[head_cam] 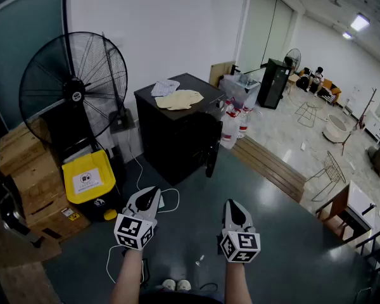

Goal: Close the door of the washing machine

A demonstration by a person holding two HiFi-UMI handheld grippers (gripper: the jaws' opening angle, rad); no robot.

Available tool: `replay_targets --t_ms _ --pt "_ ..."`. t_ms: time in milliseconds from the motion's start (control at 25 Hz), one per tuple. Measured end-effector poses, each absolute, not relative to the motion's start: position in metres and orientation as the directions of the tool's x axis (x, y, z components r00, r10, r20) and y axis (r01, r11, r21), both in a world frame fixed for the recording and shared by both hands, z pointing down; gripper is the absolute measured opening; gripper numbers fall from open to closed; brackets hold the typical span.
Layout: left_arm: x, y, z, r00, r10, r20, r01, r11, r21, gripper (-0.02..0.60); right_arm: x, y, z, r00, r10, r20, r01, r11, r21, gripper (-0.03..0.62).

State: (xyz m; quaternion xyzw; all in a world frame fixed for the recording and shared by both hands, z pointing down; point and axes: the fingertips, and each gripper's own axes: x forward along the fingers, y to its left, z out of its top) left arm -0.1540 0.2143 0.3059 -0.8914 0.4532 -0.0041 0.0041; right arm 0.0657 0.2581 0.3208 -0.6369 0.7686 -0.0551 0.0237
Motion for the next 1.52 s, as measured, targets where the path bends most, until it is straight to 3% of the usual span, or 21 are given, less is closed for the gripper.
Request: replay_targets --t_ms 1160,1360,1520 --pt "-0.129 0.228 0.345 0.648 -0.757 0.084 -0.761 -0.648 0.037 0.002 0.069 0.264 0.347 -0.206 -0.974 0.094 -0.966 0.187 -0.178 0.012" --pt "-0.129 0.228 0.342 0.648 -0.759 0.058 -0.762 -0.646 0.053 0.095 0.076 0.265 0.35 -0.199 -0.975 0.1 -0.966 0.178 -0.188 0.012" --pt "-0.129 0.229 0.341 0.652 -0.757 0.041 -0.758 -0.65 0.057 0.234 0.08 0.262 0.352 -0.195 -0.976 0.098 -0.965 0.173 -0.197 0.012"
